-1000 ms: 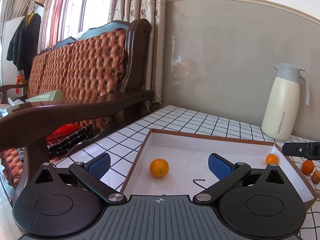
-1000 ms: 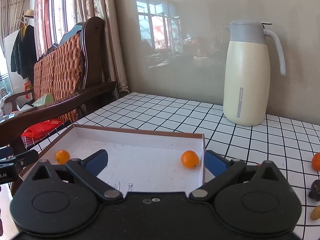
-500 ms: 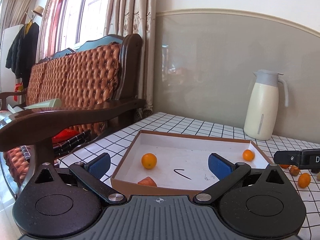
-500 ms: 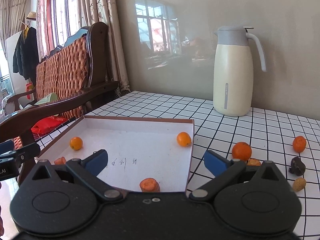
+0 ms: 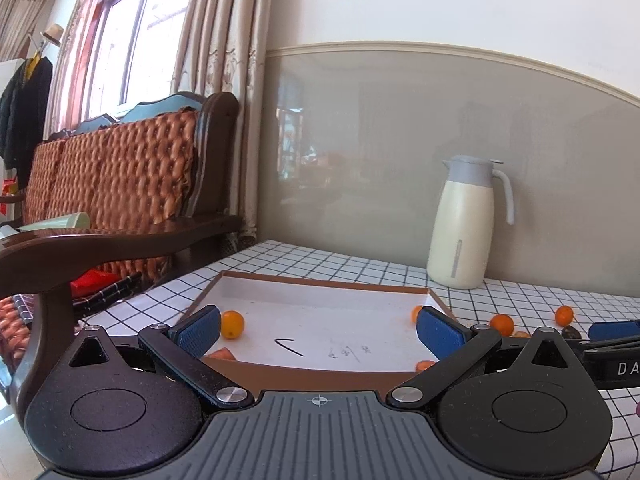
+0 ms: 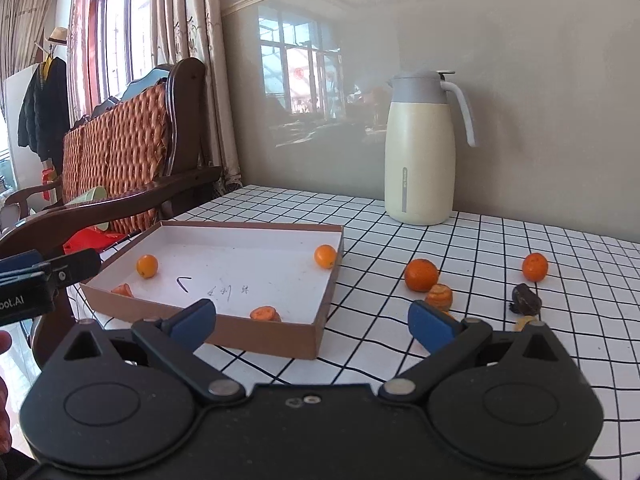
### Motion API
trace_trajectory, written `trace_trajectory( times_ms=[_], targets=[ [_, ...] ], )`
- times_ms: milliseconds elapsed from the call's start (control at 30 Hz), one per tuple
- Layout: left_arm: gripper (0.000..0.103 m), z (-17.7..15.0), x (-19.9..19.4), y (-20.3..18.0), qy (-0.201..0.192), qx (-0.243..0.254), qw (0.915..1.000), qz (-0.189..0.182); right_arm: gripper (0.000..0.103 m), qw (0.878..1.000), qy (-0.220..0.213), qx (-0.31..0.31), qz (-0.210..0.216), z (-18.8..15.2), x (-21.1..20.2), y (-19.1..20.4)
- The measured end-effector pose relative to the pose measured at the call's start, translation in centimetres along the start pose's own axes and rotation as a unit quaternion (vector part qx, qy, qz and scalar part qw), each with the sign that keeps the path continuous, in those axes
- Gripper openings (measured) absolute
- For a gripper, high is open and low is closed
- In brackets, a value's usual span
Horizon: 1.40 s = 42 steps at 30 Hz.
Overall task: Organize fruits
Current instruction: 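Withdraw the left gripper from the box back toward the table fruits, then close the left gripper on the large orange while the right gripper closes on the small brown fruit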
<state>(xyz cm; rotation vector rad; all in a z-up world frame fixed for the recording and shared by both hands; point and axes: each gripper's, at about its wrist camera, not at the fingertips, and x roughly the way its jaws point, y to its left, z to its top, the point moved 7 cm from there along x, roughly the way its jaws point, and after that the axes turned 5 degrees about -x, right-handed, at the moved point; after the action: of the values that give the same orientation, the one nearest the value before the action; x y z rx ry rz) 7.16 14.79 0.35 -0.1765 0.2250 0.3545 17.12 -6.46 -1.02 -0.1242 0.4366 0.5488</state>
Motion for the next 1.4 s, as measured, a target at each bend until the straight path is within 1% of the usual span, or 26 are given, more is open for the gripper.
trace_trajectory(
  times_ms=[100,167,367,733,800,967,1067,1133,1300,1400],
  targets=[
    [0.103,-0.4,-0.4,-1.6,-0.003,0.015,0.9998,-0.009,0.097,1.0,-0.002,-0.005,-0.014,-0.4,-1.1,-1.0],
    [0.103,-0.5,-0.6,-2.8,-0.005,0.019,0.9995,-0.025,0.097,1.0,-0.003,-0.009,-0.028,-0.7,-1.9,-1.9],
    [0.103,-1.0,-1.0,-5.8,-0.011,0.033,0.998,-0.053,0.097,0.998,-0.007,-0.005,-0.066,-1.7,-3.9,-4.9],
    [0.103,-2.7,-0.9,-12.5,-0.004,0.073,0.9911,-0.111,0.097,0.992,-0.018,0.007,-0.128,-3.4,-7.2,-10.3],
    [0.103,-3.2,-0.6,-13.6,-0.003,0.083,0.9899,-0.115,0.097,0.991,-0.018,0.01,-0.136,-3.7,-7.5,-11.2],
    [0.103,-4.1,0.7,-15.9,0.009,0.098,0.9868,-0.129,0.096,0.989,-0.015,0.012,-0.147,-4.1,-6.9,-12.5],
    [0.102,-4.5,1.4,-17.0,0.013,0.097,0.9857,-0.137,0.093,0.988,-0.015,0.019,-0.15,-4.2,-6.5,-13.2],
    [0.102,-4.8,1.7,-17.9,0.013,0.102,0.9847,-0.141,0.088,0.989,-0.011,0.02,-0.149,-4.2,-5.9,-13.5],
    [0.102,-5.5,2.7,-19.9,0.017,0.111,0.9813,-0.156,0.087,0.988,-0.005,0.018,-0.152,-4.4,-4.6,-14.4],
    [0.102,-5.7,3.6,-20.9,0.02,0.116,0.9797,-0.162,0.083,0.988,-0.001,0.015,-0.152,-4.6,-3.8,-15.1]
  ],
)
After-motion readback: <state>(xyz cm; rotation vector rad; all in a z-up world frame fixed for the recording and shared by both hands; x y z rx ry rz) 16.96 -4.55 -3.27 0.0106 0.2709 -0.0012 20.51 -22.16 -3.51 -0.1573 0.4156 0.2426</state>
